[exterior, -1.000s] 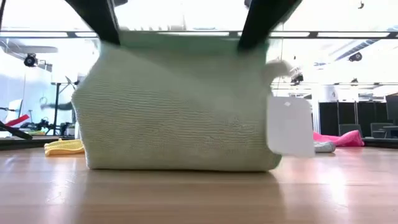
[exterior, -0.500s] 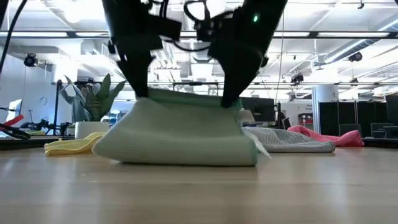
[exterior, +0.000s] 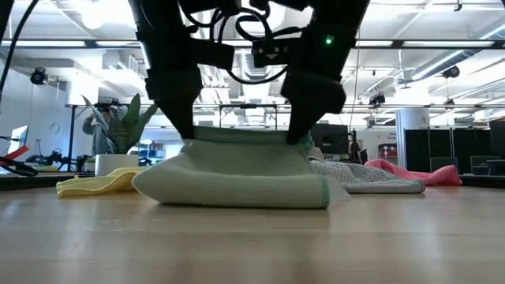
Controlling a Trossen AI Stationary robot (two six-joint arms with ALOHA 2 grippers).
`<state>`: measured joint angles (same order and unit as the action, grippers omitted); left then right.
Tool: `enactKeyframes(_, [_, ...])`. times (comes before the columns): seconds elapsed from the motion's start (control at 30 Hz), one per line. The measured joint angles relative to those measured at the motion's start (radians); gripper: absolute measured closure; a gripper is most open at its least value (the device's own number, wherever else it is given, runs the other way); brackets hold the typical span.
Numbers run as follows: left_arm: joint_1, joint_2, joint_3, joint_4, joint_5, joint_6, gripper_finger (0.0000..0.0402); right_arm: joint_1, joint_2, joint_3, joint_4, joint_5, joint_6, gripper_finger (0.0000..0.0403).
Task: Fold microfiber towels
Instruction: Fold the light green microfiber cloth
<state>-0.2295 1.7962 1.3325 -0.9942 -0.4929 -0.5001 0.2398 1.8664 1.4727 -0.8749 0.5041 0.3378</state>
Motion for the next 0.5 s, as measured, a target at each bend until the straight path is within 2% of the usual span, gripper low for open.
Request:
enactKeyframes(0.17, [0.018, 0.0, -0.003, 0.001, -0.063, 0.081, 0.0401, -0.008, -0.006, -0.013, 0.002, 0.033, -0.064, 0.0394])
enactKeyframes(0.5, [0.053, 0.0, -0.051, 0.081, -0.074, 0.198, 0.0401, -0.038, -0.007, -0.039, 0.024, 0.046, -0.102, 0.0394])
